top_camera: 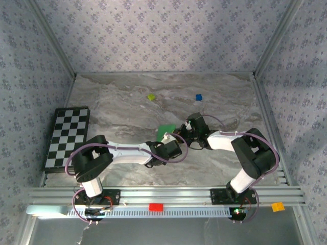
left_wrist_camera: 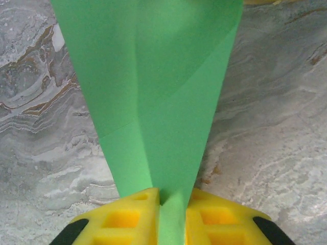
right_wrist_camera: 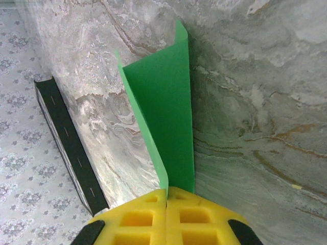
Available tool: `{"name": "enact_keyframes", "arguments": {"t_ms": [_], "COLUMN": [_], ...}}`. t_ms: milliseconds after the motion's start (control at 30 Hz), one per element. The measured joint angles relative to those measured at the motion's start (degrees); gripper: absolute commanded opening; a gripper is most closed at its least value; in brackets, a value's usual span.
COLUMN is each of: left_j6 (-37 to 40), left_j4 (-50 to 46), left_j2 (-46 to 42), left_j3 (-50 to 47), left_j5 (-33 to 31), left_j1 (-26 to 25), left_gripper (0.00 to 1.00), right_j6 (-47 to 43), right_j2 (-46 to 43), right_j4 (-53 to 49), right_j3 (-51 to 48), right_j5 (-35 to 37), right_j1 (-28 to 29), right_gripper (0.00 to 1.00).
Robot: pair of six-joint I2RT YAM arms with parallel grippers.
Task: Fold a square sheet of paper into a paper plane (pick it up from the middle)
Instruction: Fold the wing for the fifth time at the center of the table.
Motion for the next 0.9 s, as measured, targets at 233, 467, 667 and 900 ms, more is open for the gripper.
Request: {"name": "enact_keyframes", "arguments": {"t_ms": [233,467,667,900], "left_j6": [0.0,0.1,0.1,0.2], "left_j4": [0.0,0.0,0.0,0.0], "left_j2": [0.0,0.0,0.0,0.0], "left_j3": [0.0,0.0,0.0,0.0], "left_j5": [-0.3,-0.9,-1.6,-2.0], "left_j1": [0.0,-0.4,-0.7,-0.7], "left_gripper": [0.17,0.21,0.22,0.15], "right_j6": [0.0,0.0,0.0,0.0], "right_j2": [-0.1,-0.3,-0.4,-0.4], "right_j4": [-0.1,-0.1,-0.1,-0.2], "right_j3": [0.0,0.0,0.0,0.0], "right_j5": [0.0,0.0,0.0,0.0], "right_j1": [0.0,-0.1,-0.2,-0.2], "right_gripper": [0.02,0.00,0.00,0.00]}}
